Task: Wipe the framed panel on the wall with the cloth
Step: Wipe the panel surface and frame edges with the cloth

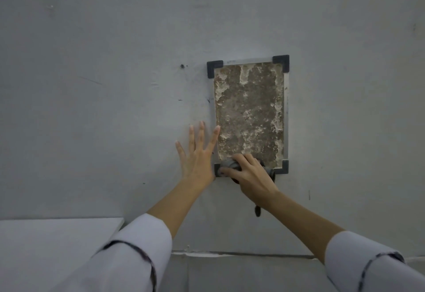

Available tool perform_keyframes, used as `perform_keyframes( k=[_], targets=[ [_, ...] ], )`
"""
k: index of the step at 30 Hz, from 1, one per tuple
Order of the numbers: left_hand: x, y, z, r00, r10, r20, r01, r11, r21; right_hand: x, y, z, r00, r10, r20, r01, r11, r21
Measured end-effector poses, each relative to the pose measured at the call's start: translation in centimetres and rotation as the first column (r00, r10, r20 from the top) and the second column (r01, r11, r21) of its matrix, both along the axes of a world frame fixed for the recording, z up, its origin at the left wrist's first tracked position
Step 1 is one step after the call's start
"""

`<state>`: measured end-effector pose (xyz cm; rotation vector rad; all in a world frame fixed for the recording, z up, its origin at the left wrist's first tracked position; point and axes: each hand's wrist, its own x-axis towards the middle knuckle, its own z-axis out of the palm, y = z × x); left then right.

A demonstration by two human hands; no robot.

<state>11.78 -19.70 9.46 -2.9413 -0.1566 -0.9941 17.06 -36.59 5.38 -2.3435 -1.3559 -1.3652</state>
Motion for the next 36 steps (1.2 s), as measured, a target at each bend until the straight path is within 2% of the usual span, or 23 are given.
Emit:
perform_keyframes(
  k=[9,16,20,25,29,33,36],
  targets=[
    [-0.3,0.0,0.5,0.999,0.048,-0.014,-0.048,0.999,0.005,0.8,-2.9,0.1,0.996,-0.028,0.080,0.049,0.960,-0.275],
    [0.1,-1.0,0.0,0.999,0.024,-0.028,-0.025,0.999,-0.028,1.2,-9.8,-1.0,0.982,-0.178,0.055,0.183,0.978,-0.099],
    [0.7,-2.8,-0.6,0.999,0.017,0.048,-0.016,1.000,-0.020,0.3,-8.0,-0.8,0.988,-0.155,-0.002,0.155,0.987,0.034],
    [1.4,-4.0,-0.9,0.990,0.103,0.094,-0.102,0.995,-0.013,0.4,-3.9,-0.8,0.996,-0.088,-0.010,0.088,0.996,-0.011],
    [1.8,-4.3,-0.9,0.992,0.102,0.078,-0.100,0.994,-0.031,1.5,-6.5,-1.2,0.997,-0.071,0.014,0.071,0.997,-0.036],
    [1.7,-4.2,-0.8,0.994,0.088,0.066,-0.085,0.995,-0.048,2.1,-10.5,-1.7,0.994,-0.108,-0.025,0.110,0.992,0.058],
    [1.7,-4.7,-0.5,0.995,0.050,0.088,-0.052,0.999,0.012,1.3,-11.2,-1.1,0.994,-0.092,-0.058,0.100,0.984,0.145]
  ],
)
